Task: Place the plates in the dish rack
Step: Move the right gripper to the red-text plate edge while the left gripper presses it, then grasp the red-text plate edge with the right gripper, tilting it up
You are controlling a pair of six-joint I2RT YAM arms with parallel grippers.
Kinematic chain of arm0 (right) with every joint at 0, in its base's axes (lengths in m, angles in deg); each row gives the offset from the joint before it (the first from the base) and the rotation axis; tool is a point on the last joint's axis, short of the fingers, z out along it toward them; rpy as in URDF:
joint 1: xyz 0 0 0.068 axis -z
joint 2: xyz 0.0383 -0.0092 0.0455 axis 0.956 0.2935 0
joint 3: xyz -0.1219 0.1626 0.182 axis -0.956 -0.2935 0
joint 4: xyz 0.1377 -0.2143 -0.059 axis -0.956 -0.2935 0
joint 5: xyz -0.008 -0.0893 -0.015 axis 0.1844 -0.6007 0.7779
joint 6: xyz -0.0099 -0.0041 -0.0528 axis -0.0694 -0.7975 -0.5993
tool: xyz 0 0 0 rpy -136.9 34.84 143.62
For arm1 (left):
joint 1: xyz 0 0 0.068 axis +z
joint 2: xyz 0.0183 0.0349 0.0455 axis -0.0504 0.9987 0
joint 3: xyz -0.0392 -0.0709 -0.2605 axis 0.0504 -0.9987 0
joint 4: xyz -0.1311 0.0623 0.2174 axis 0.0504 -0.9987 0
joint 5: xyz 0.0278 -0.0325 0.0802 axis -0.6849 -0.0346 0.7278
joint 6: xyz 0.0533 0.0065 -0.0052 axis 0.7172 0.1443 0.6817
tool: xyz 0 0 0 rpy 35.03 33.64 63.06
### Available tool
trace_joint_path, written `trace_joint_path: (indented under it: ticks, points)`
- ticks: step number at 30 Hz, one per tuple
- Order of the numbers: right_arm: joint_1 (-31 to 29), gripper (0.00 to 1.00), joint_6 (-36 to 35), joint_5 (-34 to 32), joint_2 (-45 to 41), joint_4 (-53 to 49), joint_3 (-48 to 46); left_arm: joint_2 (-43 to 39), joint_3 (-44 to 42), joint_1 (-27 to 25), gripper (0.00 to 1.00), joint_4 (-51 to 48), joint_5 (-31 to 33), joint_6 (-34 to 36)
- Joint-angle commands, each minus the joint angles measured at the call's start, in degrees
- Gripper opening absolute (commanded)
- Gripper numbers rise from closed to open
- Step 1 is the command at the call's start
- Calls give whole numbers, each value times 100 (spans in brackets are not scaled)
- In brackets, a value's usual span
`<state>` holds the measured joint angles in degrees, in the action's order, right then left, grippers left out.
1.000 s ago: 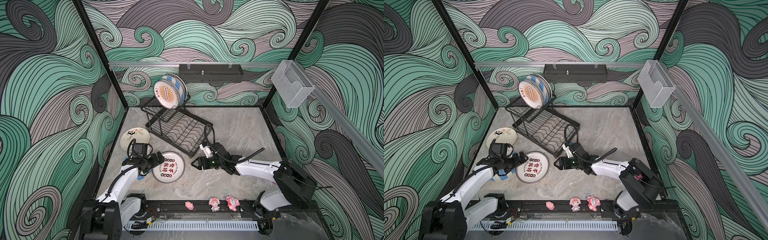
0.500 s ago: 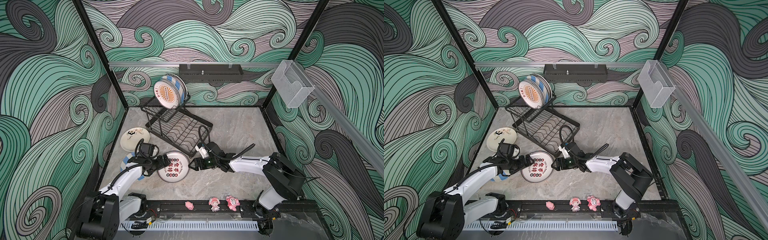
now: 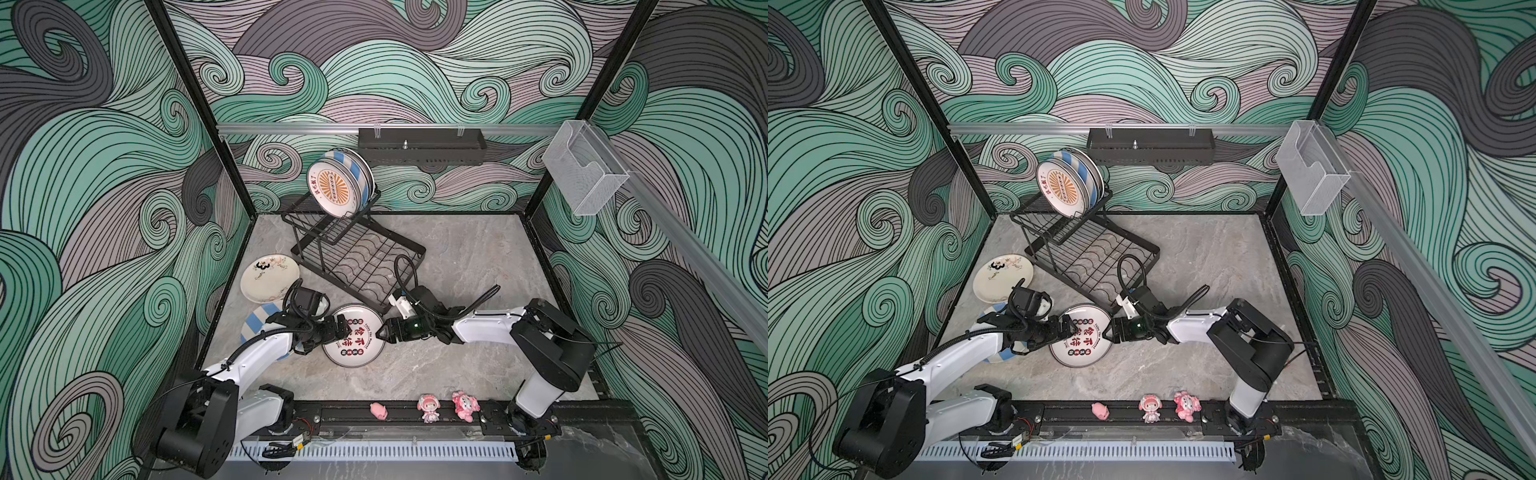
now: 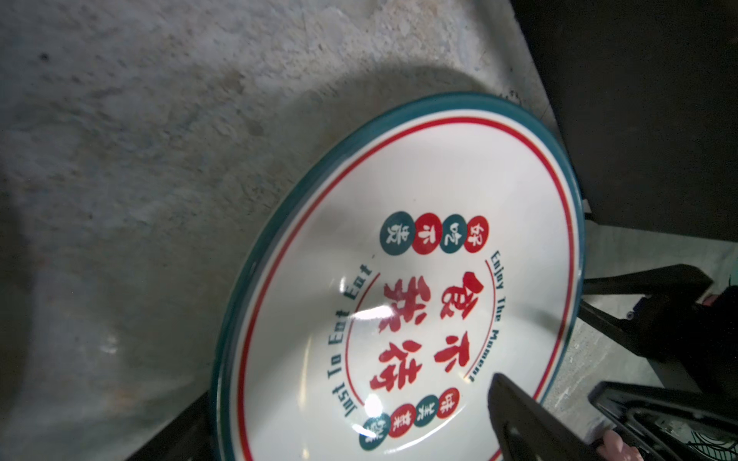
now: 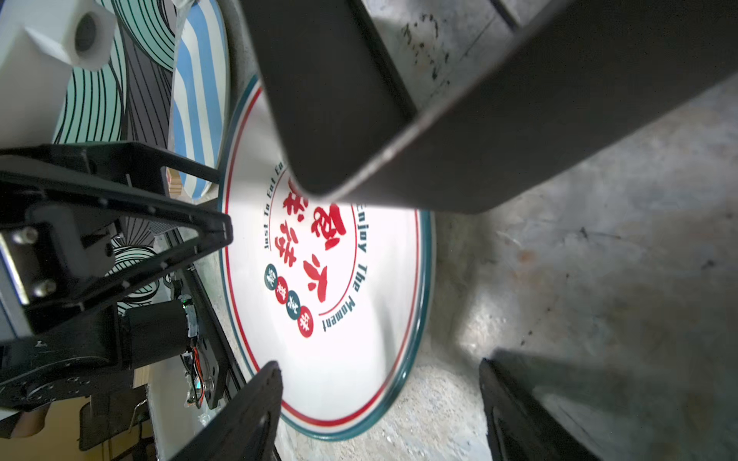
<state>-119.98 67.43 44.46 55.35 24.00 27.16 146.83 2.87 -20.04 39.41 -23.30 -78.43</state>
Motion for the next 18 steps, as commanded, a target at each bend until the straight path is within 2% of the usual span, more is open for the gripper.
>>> trace_joint_path:
  ticks: [1, 11, 18]
  points:
    - [38, 74, 49, 172, 236, 177, 140, -147, -24, -84, 99, -11, 10, -68]
    - [88, 60, 196, 417, 553, 393, 232, -427, -170, -372, 99, -109, 102, -59]
    - [90, 49, 251, 514, 601, 442, 234, -168, -227, -626, 99, 14, -37, -76]
